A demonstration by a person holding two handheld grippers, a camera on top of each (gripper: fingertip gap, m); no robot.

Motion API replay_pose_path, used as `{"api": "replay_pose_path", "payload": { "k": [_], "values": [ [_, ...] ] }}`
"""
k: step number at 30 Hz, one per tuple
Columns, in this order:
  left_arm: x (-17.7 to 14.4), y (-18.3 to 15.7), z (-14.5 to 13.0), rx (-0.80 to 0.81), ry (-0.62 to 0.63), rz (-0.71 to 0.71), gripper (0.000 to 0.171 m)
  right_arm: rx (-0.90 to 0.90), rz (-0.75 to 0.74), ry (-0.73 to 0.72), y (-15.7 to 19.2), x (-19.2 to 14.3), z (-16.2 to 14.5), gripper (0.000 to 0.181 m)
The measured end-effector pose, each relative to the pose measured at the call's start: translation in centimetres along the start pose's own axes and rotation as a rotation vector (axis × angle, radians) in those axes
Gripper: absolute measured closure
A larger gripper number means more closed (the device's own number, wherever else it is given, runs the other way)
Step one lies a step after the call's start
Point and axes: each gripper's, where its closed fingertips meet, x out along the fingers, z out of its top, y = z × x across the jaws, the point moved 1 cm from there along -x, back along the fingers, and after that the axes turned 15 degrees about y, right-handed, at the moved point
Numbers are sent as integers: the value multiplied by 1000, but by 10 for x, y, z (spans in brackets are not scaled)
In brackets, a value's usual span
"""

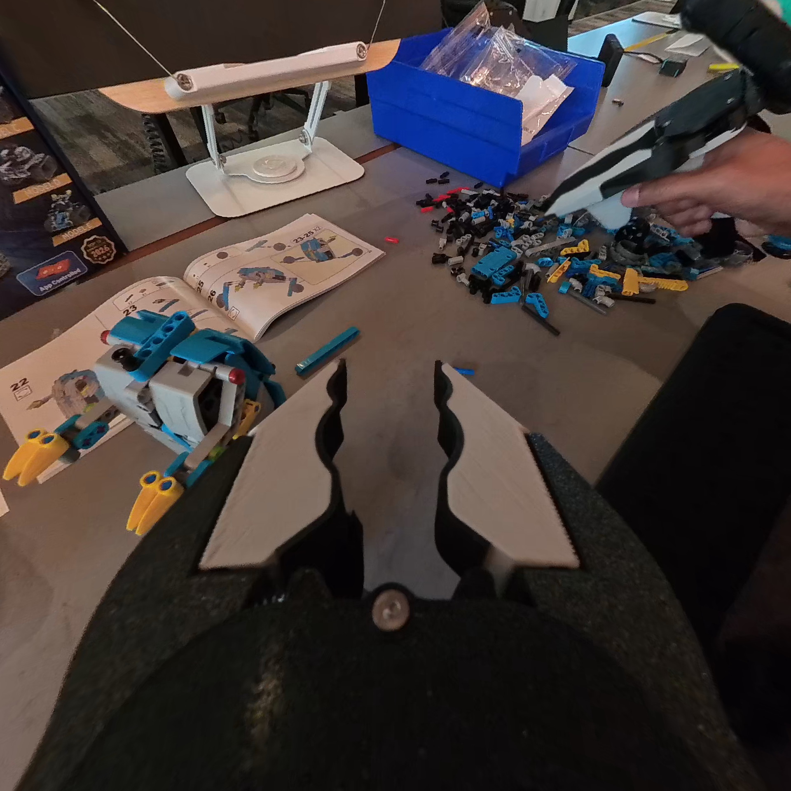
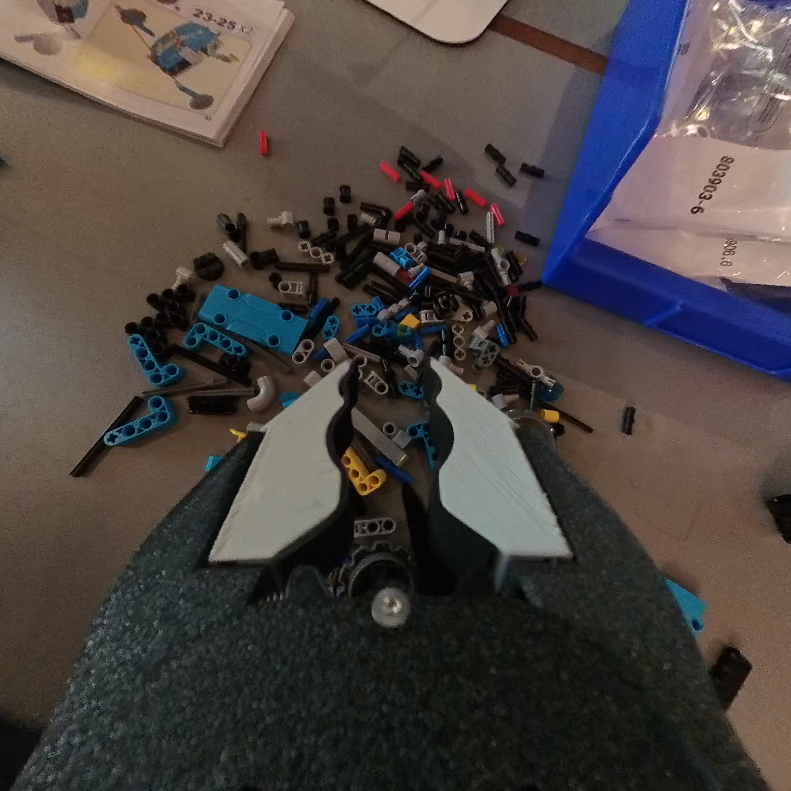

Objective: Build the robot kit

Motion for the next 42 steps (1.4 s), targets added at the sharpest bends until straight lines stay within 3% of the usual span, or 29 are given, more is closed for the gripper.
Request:
{"api": "replay_pose_path", "payload": {
  "k": [14,22,26,31,38,42],
  "values": [
    [3,-1,-2,-4,4,-12,131,5,20,70,7,6,-30,163],
    [4,-1,-5,-7,10,-9,131,-21,44,46,11,6,-12,165],
    [3,1,-6,-17,9,-5,131,1,-1,52,-6,3,-15,166],
    [7,3,-10,-18,25,-9,131,59,-15,64,-26,-9,-34,167],
    [15,-1,-8,-14,29,-38,131,43,54,111,1,-19,-62,167],
    [18,-6,-5,-10,26,-65,131,94,-31,146,-23,-35,-87,167]
  ]
}}
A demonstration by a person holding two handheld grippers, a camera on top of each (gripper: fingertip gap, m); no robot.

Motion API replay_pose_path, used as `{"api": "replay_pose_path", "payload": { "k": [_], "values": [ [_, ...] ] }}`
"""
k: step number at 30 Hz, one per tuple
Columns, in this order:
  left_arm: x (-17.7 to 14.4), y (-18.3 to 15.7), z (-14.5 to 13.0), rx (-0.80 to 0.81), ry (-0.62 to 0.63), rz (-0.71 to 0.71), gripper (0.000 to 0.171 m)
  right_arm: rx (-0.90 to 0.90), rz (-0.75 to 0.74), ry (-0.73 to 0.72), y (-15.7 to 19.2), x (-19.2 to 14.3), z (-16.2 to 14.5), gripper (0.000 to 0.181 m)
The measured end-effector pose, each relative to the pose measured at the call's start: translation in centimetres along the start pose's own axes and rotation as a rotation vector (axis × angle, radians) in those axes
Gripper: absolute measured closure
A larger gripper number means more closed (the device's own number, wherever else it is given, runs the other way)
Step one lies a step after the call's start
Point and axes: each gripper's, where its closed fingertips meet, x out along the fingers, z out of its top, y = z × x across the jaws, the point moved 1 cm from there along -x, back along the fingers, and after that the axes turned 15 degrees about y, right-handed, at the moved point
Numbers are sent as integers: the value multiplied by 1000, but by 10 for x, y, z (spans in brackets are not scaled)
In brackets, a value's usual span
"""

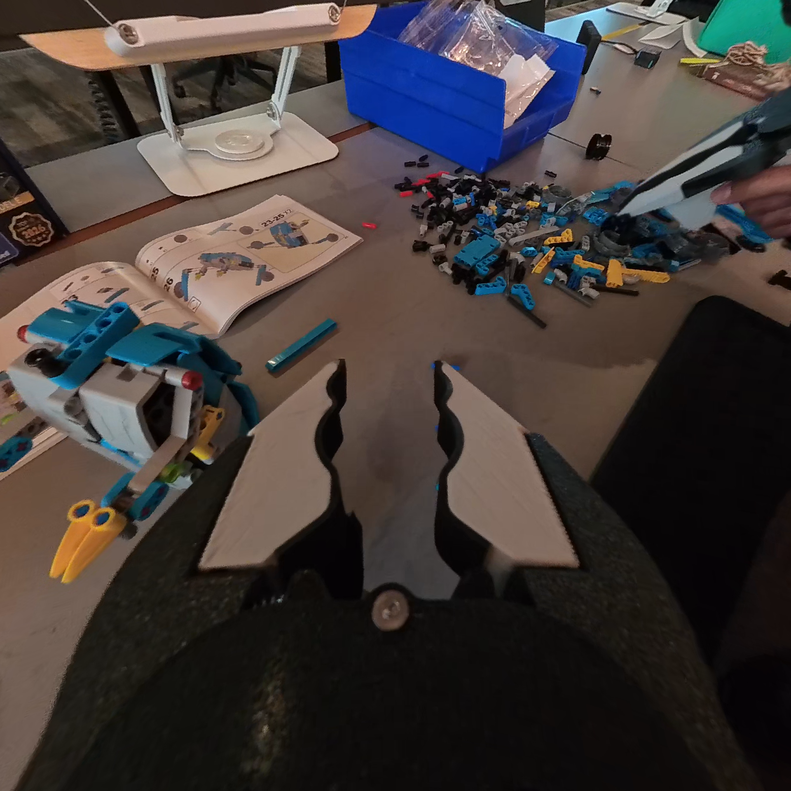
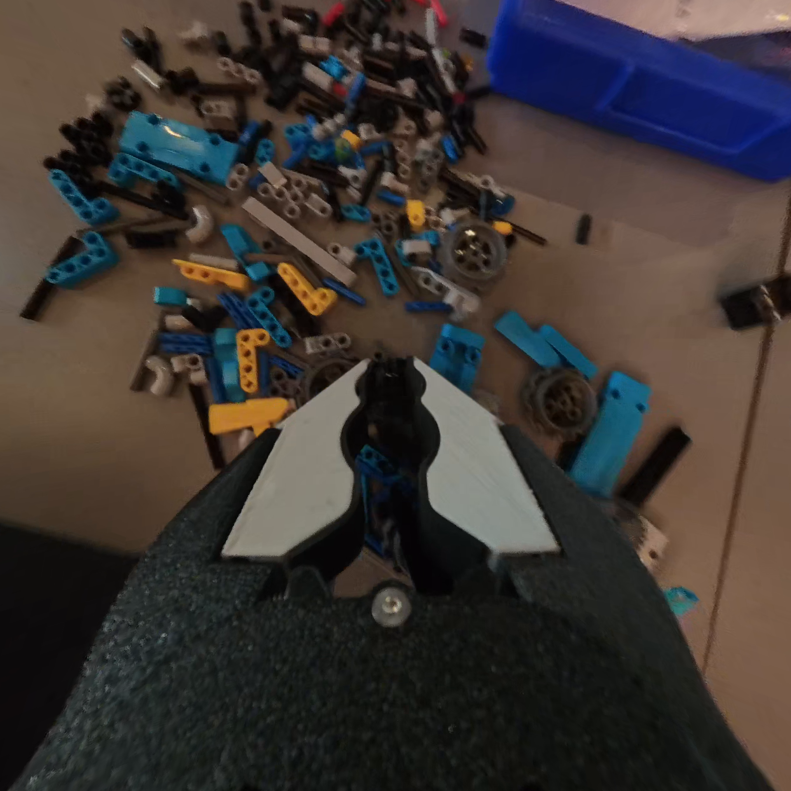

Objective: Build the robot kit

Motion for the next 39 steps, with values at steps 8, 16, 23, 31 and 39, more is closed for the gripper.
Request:
{"api": "replay_pose_path", "payload": {
  "k": [8,16,23,31,39],
  "values": [
    [11,-7,4,56,15,-32,131,65,16,-21,-4,-25,-33,169],
    [10,-11,5,63,15,-38,131,76,95,-26,14,-38,-53,166],
    [10,-14,4,51,15,-49,131,27,175,-4,50,-37,-61,165],
    [9,-17,3,75,22,-50,131,-7,137,28,49,-36,-73,165],
    [10,-20,6,77,20,-59,131,42,-42,72,-4,-45,-95,163]
  ]
}}
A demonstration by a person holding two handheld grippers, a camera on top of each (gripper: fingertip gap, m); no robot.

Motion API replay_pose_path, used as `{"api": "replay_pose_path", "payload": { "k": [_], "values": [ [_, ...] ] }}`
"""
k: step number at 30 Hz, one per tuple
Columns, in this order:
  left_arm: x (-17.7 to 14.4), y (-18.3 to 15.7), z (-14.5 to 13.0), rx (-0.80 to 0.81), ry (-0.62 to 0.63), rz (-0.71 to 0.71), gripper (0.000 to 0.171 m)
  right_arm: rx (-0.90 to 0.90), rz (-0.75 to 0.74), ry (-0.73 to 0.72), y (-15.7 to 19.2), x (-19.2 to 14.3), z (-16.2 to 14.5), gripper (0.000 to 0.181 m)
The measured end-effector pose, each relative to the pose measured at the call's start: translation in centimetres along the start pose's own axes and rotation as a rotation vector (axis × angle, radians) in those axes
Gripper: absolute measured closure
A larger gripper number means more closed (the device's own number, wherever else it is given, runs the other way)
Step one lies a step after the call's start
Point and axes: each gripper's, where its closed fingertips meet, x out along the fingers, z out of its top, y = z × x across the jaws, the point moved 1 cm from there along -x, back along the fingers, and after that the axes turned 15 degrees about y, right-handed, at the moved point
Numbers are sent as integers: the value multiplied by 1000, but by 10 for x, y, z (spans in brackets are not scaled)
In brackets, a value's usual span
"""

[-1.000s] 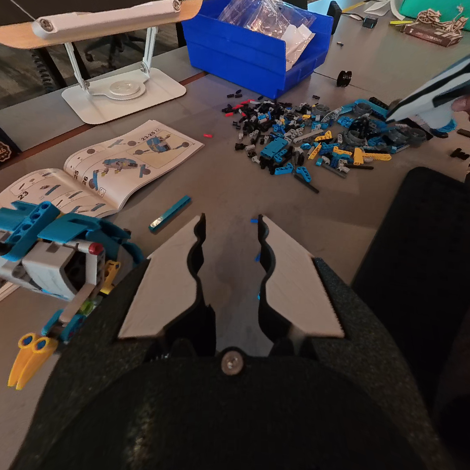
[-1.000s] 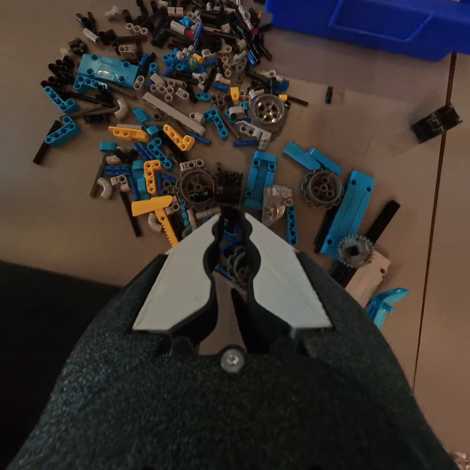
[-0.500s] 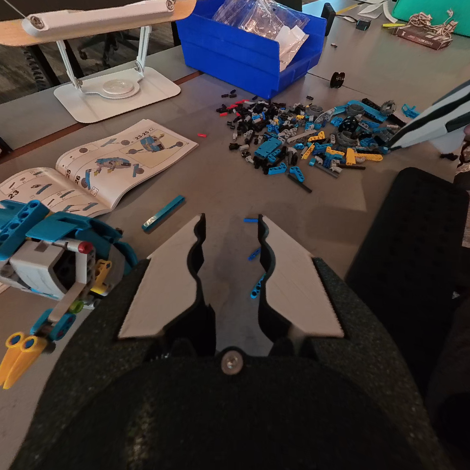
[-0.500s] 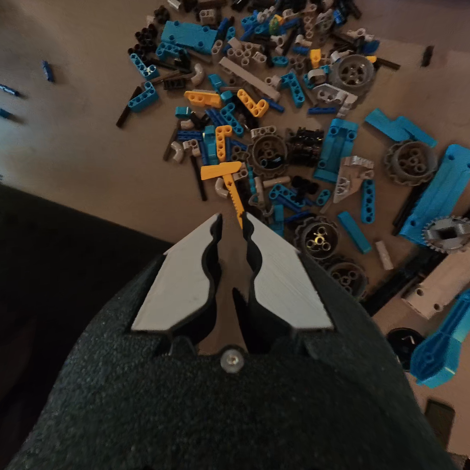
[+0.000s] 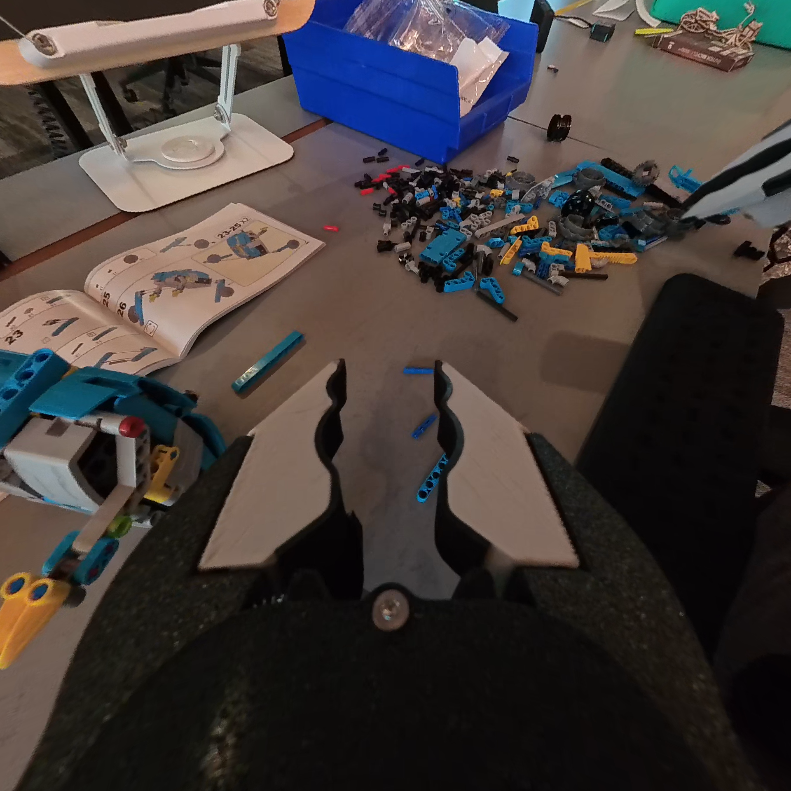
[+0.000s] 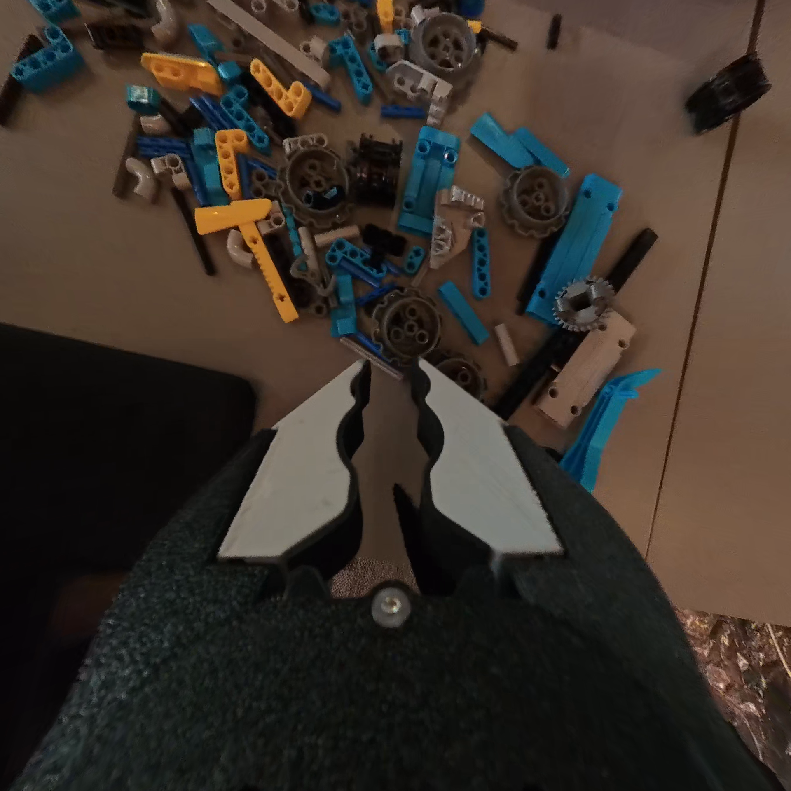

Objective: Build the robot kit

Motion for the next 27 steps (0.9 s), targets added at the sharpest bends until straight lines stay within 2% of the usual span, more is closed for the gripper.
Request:
{"api": "replay_pose_path", "payload": {
  "k": [7,16,20,27],
  "values": [
    [0,1,0,-4,5,10,131,12,18,-39,-10,2,12,167],
    [2,5,-2,-10,19,24,131,27,-47,-3,-53,11,10,169],
    [5,5,1,-5,19,26,131,-24,-20,-54,-44,16,43,170],
    [-3,15,-1,-7,31,96,131,-126,19,-150,-31,33,127,171]
  ]
}}
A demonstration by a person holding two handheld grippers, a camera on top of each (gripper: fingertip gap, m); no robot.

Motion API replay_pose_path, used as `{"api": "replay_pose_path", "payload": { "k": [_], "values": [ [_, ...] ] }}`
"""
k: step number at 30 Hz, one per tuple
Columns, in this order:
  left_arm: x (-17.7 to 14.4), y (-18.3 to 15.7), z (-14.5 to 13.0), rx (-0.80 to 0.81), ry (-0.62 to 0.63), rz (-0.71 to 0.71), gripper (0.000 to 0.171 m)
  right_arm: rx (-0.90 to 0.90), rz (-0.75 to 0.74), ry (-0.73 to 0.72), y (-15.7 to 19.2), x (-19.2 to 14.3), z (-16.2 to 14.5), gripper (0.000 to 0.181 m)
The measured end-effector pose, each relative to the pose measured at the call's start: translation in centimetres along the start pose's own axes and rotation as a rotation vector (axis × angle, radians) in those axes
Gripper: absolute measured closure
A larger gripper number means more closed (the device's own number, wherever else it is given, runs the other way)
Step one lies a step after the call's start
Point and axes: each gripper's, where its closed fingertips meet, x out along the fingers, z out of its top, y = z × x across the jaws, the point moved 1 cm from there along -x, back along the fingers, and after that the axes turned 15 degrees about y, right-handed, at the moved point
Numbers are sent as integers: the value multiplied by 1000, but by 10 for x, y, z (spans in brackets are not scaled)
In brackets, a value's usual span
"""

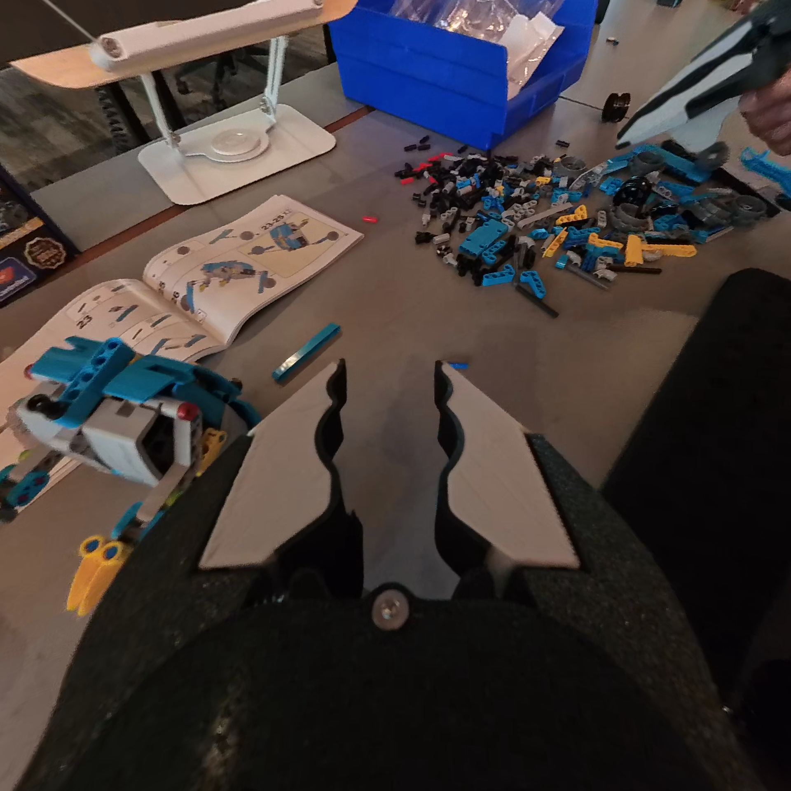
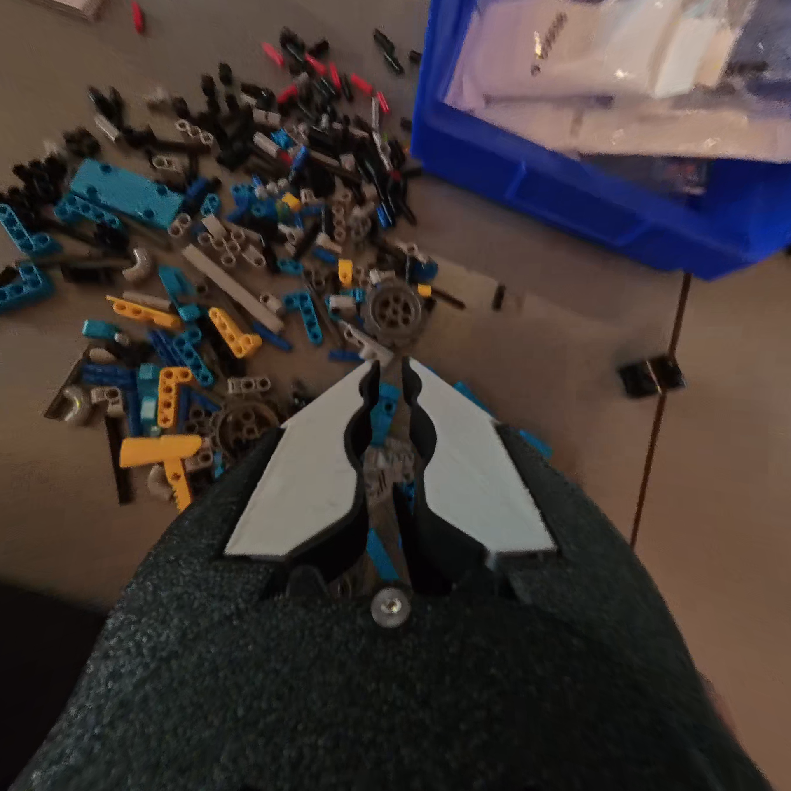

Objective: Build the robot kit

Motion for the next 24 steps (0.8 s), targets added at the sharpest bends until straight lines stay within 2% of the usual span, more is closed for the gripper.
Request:
{"api": "replay_pose_path", "payload": {
  "k": [9,19,24],
  "values": [
    [0,13,-7,-64,2,18,130,-86,75,0,13,38,52,172],
    [4,20,-11,-59,17,32,131,-122,98,41,22,63,67,172],
    [3,25,-12,-79,12,30,131,-94,47,81,5,63,56,172]
  ]
}}
